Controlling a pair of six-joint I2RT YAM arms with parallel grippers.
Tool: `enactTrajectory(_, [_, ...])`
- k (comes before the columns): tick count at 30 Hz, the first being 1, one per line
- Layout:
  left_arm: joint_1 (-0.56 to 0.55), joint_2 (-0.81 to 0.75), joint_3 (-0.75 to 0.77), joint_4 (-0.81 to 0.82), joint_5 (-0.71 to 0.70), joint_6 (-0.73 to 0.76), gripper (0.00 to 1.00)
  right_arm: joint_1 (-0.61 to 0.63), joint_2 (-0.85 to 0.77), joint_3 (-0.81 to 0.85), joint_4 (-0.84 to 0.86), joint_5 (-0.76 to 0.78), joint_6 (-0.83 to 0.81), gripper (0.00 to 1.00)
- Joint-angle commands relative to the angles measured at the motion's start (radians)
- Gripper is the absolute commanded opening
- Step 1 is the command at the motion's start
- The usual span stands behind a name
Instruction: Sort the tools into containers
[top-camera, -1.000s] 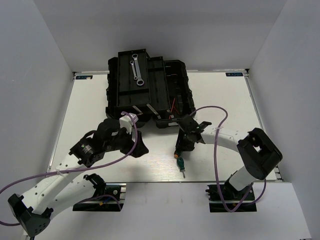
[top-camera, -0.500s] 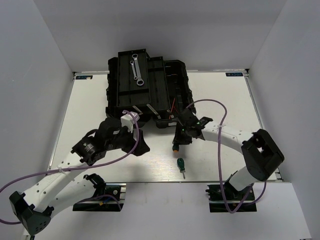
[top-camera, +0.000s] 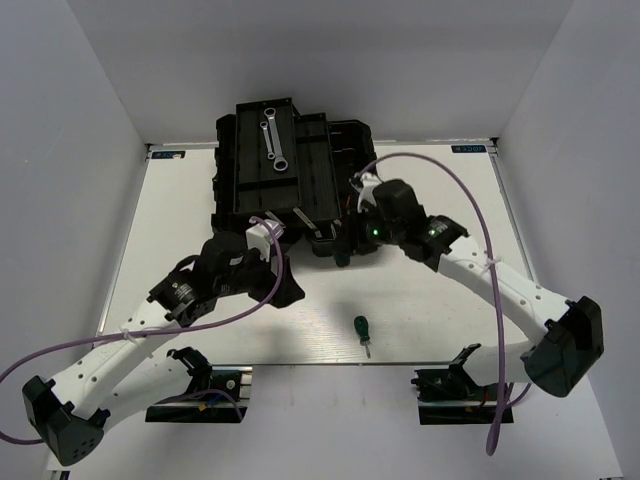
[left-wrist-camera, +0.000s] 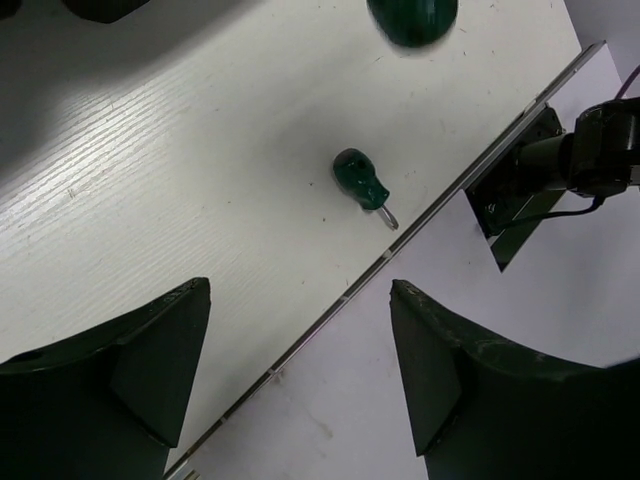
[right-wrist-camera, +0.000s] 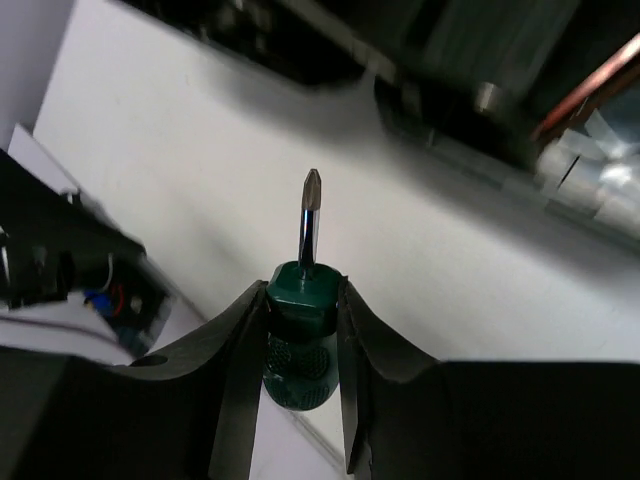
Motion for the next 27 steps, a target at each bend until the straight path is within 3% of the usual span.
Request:
enactTrajectory(1, [-0.004, 0.004, 0.024, 0.051, 0.024, 0.002, 0.82, -0.051, 0.048, 0.176, 0.020, 0.046, -0.182, 0.00])
enactTrajectory(3, [-0.004, 0.025, 0.024, 0.063, 0.034, 0.001, 0.82, -0.077, 0.161, 0.226, 0.030, 0.049, -0.206, 0.00])
enactTrajectory(12, [-0.004, 0.088, 0.075, 0.045, -0.021, 0.001, 0.83, -0.158, 0.641, 0.781, -0.038, -0.031, -0.239, 0.00])
enactTrajectory(17, [-0.014, 0.153, 0.115, 0.016, -0.032, 0.001, 0.87, -0.186, 0.764, 0.952, -0.121, -0.034, -0.261, 0.00])
enactTrajectory(18, [-0.014, 0.166, 0.115, 0.025, -0.032, 0.001, 0.87, -0.191, 0.780, 0.952, -0.124, -0.020, -0.267, 0.12])
enactTrajectory(25, [-0.044, 0.241, 0.145, 0.047, -0.023, 0.011, 0.88, -0.215, 0.803, 0.970, -0.115, -0.001, -0.296, 0.25])
enactTrajectory(27, [-0.055, 0.262, 0.155, 0.071, -0.023, 0.011, 0.88, -0.223, 0.803, 0.987, -0.122, -0.030, -0.301, 0.40])
